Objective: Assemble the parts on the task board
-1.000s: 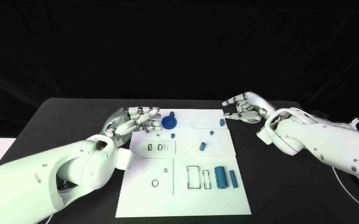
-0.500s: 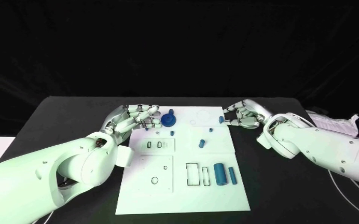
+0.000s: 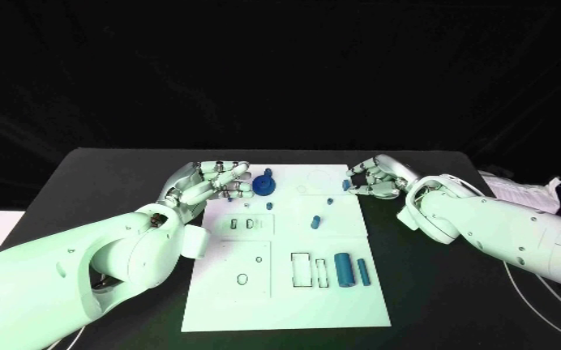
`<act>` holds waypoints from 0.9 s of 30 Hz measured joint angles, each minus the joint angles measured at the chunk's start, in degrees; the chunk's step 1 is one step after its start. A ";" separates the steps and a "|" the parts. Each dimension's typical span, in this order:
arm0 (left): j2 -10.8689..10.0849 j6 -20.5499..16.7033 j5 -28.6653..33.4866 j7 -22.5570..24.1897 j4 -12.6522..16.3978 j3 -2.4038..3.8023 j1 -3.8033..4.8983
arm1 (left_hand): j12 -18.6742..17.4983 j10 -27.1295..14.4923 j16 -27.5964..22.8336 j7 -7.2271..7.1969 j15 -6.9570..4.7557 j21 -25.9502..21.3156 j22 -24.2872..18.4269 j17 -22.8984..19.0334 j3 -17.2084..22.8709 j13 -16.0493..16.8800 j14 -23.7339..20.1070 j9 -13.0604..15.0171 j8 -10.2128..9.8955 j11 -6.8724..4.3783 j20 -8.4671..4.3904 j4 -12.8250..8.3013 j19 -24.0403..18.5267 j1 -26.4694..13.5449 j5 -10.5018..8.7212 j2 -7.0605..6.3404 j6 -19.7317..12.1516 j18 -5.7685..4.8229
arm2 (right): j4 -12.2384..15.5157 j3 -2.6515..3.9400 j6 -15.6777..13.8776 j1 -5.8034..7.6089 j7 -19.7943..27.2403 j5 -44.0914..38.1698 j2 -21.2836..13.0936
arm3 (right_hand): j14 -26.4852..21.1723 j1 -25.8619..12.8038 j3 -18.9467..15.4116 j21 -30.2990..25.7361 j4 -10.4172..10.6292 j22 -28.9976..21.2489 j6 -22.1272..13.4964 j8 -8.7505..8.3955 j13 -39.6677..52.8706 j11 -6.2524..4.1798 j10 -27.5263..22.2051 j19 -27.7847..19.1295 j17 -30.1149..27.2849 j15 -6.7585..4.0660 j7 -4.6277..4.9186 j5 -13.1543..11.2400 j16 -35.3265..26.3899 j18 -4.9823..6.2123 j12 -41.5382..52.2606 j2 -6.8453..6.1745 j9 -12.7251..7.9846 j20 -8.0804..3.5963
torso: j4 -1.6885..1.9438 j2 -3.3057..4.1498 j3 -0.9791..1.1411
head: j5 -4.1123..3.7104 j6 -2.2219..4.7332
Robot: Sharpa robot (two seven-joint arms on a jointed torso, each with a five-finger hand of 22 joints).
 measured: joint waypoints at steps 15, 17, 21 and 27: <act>0.04 0.10 -0.01 -0.14 -0.01 0.00 0.00 | -0.26 0.00 0.00 0.00 0.00 0.00 0.00 0.09 0.00 0.00 0.00 0.00 0.00 0.00 0.00 0.00 0.00 0.00 0.00 0.00 0.00 0.00 | -1.07 0.00 0.60 -0.02 -1.03 -1.27 1.52 | 0.00 0.27 0.86 0.00 -0.86 0.11 2.14 0.76 0.40 -0.31 0.31 0.00 -0.01 0.00 -0.39 -2.55 0.00 0.00 0.37 1.09 0.35 0.00 | 0.01 -0.04 0.03 | 0.32 -0.25; 0.04 0.12 -0.01 -0.17 -0.01 0.00 0.00 | -0.26 0.00 0.00 0.00 0.00 0.00 0.00 0.09 0.00 0.00 0.00 0.00 0.00 0.00 0.00 0.00 0.00 0.00 0.00 0.00 0.00 0.00 | -1.14 0.00 0.66 -0.02 -1.09 -1.35 1.59 | 0.00 0.27 0.86 0.00 -0.86 0.18 2.14 0.76 0.40 -0.31 0.31 0.00 -0.01 0.00 -0.39 -2.65 0.00 0.00 0.37 1.09 0.34 0.00 | 0.01 -0.03 0.03 | 0.32 -0.28; 0.03 0.14 -0.01 -0.28 -0.01 0.00 0.00 | -0.27 0.00 0.00 0.00 0.00 0.00 0.00 0.09 0.00 0.00 0.00 0.00 0.00 0.00 0.00 0.00 0.00 0.00 0.00 0.00 0.00 0.00 | -1.24 0.00 0.73 -0.02 -1.19 -1.53 1.72 | 0.00 0.27 0.86 0.00 -0.86 0.18 2.14 0.76 0.40 -0.31 0.31 0.00 -0.02 0.00 -0.39 -2.65 0.00 0.00 0.37 1.09 0.34 0.00 | 0.01 -0.03 0.03 | 0.37 -0.30; 0.02 0.17 -0.01 -0.42 0.00 0.00 0.00 | -0.27 0.00 0.00 0.00 0.00 0.00 0.00 0.08 0.00 0.00 0.00 0.00 0.00 0.00 0.00 0.00 0.00 0.00 0.00 0.00 0.00 0.00 | -1.29 0.00 0.78 -0.02 -1.29 -1.75 1.81 | 0.00 -0.03 1.17 0.00 -1.17 0.22 3.40 1.21 0.53 -0.63 0.63 0.00 -0.02 0.00 -0.63 -2.89 0.00 0.00 0.54 1.68 0.49 0.00 | 0.01 -0.03 0.06 | 0.34 -0.34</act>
